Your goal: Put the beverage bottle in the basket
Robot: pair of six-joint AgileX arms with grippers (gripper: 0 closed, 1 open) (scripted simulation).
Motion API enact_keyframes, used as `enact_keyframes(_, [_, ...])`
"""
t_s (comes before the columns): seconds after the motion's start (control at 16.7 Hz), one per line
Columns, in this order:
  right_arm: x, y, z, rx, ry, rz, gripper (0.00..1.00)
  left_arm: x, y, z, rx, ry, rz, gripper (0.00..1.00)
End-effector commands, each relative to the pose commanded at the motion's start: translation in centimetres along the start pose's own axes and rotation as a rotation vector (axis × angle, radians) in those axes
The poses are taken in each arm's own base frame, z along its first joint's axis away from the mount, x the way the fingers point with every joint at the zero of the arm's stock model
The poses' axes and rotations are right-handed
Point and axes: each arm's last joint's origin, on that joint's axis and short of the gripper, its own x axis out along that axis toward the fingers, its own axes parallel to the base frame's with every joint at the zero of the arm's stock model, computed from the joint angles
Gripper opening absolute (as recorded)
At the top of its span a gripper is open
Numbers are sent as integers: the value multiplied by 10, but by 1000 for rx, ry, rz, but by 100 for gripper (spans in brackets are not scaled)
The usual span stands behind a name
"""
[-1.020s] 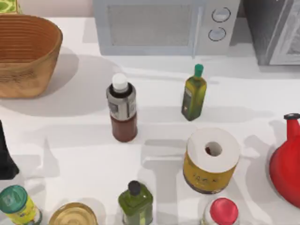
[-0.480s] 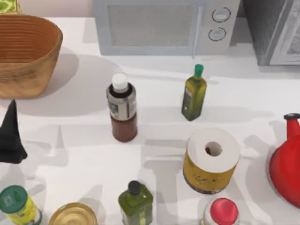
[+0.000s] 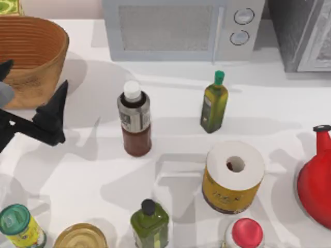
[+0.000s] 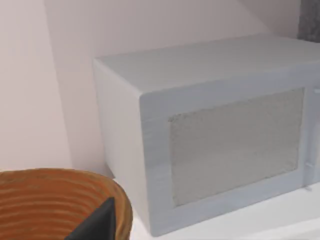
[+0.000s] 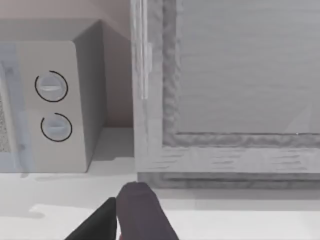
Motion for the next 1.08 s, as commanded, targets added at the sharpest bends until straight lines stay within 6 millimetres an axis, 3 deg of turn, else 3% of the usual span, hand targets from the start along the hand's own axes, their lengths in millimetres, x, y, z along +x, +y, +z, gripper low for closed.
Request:
enact_keyframes(0.24, [0, 0, 0, 0, 0, 0, 100, 37, -5, -32, -2, 13, -141, 100])
enact_keyframes(0.42, [0, 0, 0, 0, 0, 0, 100, 52, -15, -62, -14, 36, -235, 100])
enact_keyframes(0.72, [0, 0, 0, 0, 0, 0, 100, 51, -38, -100, -41, 94, -359, 100])
enact_keyframes(1.08, [0, 0, 0, 0, 0, 0, 100, 50, -40, -104, -45, 103, -370, 100])
